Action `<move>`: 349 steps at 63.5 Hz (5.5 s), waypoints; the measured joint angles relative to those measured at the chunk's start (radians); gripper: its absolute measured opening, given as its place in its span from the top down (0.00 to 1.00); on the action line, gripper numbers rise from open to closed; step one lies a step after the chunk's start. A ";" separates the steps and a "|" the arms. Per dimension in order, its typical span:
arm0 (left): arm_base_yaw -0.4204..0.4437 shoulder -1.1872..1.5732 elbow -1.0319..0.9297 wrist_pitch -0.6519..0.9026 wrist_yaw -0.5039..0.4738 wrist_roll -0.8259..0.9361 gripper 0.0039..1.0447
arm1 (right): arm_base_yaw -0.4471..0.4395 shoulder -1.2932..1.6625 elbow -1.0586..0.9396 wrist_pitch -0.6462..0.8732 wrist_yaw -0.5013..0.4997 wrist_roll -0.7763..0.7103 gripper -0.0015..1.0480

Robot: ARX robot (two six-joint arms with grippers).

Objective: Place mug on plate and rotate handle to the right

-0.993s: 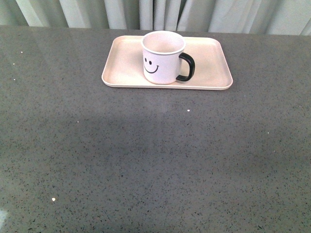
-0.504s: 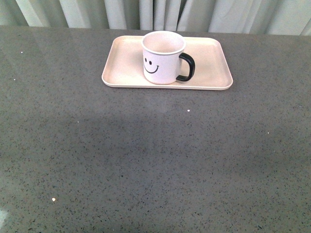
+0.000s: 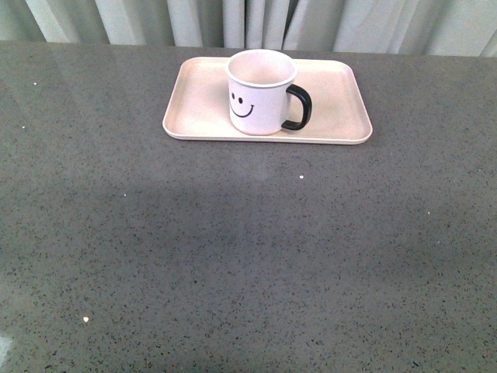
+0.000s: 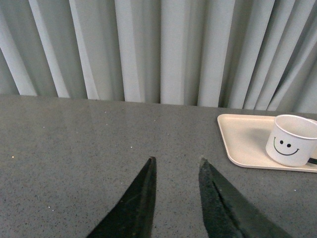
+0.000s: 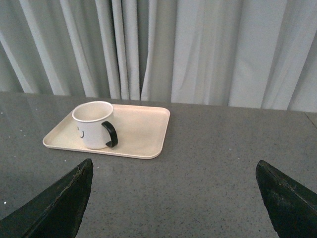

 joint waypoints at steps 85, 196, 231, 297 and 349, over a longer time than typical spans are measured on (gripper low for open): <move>0.000 0.000 0.000 0.000 0.000 0.000 0.09 | 0.101 1.962 1.384 -0.212 -0.224 -0.118 0.09; 0.000 0.000 0.000 0.000 0.000 0.000 0.09 | 0.193 2.439 2.036 -0.558 -0.098 0.026 0.99; 0.000 0.000 0.000 0.000 0.000 0.000 0.09 | 0.148 2.461 2.208 -0.660 -0.135 -0.195 0.98; 0.000 0.000 0.000 0.000 0.000 0.000 0.09 | 0.127 2.671 2.538 -0.875 -0.308 -0.595 0.98; 0.000 0.000 0.000 0.000 0.000 0.000 0.09 | 0.132 2.676 2.524 -0.890 -0.292 -0.646 0.98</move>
